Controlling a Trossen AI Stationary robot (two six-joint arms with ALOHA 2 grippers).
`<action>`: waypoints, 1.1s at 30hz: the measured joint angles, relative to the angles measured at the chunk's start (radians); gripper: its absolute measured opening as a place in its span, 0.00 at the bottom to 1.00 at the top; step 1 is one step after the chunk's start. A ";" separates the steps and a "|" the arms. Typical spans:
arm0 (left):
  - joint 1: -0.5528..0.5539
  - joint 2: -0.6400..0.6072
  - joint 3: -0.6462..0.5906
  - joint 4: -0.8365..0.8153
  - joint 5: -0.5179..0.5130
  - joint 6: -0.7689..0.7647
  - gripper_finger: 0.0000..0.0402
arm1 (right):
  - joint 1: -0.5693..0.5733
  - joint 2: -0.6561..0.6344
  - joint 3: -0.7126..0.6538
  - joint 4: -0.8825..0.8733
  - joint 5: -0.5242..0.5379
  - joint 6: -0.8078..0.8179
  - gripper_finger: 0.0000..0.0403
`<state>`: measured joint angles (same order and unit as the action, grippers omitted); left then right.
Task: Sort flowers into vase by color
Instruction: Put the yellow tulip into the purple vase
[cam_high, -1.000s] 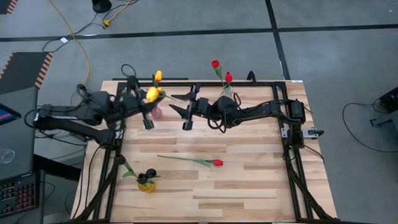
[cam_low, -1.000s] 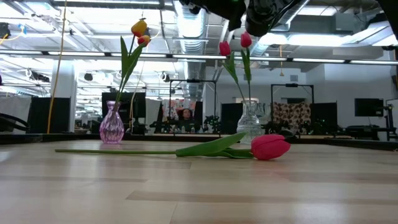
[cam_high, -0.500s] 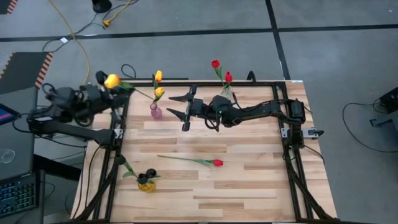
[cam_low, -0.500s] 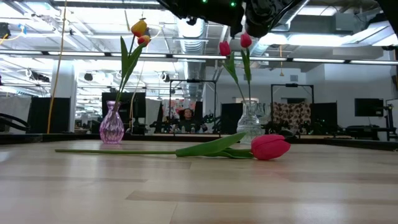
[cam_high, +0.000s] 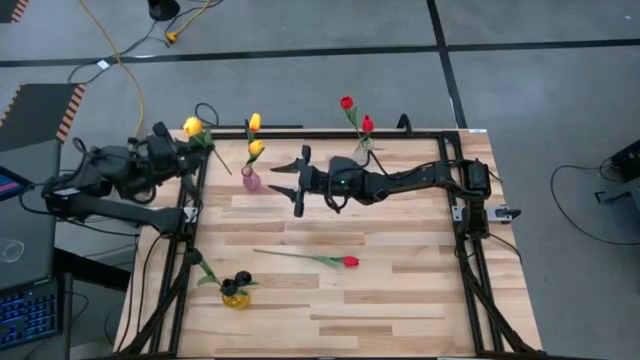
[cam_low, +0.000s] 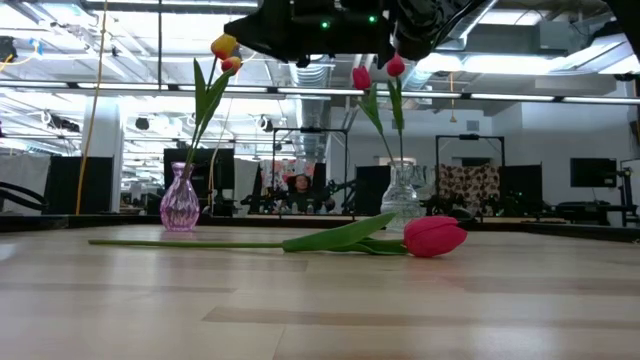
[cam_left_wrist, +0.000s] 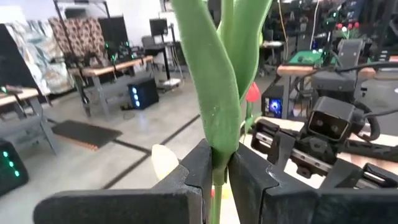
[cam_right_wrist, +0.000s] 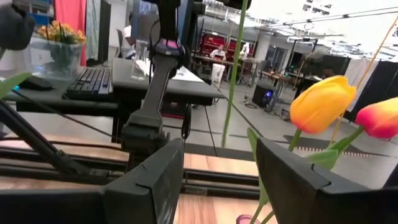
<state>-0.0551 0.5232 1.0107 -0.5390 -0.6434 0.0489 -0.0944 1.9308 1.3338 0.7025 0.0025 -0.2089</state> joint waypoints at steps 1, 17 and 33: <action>0.000 0.006 0.000 -0.009 0.000 -0.013 0.08 | 0.000 0.000 0.000 -0.005 0.000 0.000 0.57; 0.030 -0.009 -0.200 0.146 -0.087 -0.035 0.08 | 0.000 0.000 0.000 -0.023 0.000 0.000 0.57; 0.255 -0.066 -0.356 0.292 0.094 0.014 0.08 | 0.000 -0.001 0.000 -0.023 -0.001 0.000 0.57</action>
<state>0.2000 0.4568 0.6548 -0.2474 -0.5491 0.0626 -0.0940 1.9297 1.3338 0.6800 0.0017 -0.2092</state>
